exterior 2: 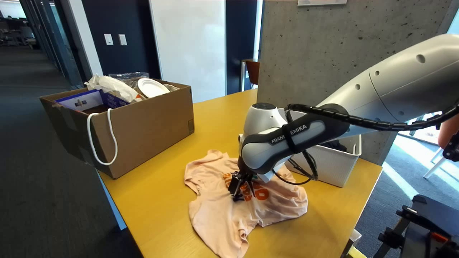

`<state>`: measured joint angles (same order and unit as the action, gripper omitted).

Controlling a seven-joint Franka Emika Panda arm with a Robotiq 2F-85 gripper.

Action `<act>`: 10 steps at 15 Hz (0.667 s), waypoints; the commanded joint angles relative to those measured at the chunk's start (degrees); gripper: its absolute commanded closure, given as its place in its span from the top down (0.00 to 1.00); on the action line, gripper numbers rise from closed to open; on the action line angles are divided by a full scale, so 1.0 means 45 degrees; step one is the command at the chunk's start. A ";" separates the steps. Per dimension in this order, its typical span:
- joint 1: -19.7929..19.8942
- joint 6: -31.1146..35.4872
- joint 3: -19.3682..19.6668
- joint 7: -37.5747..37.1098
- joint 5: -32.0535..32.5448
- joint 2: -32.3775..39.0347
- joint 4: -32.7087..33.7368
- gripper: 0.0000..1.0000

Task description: Straighten up the pink t-shirt

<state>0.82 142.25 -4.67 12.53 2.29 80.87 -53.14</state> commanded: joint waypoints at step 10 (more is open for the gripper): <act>-0.1249 0.0799 0.0543 -0.1109 0.0244 -0.2067 -0.1979 1.00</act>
<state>-3.72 143.28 -3.38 10.16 2.86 79.45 -51.18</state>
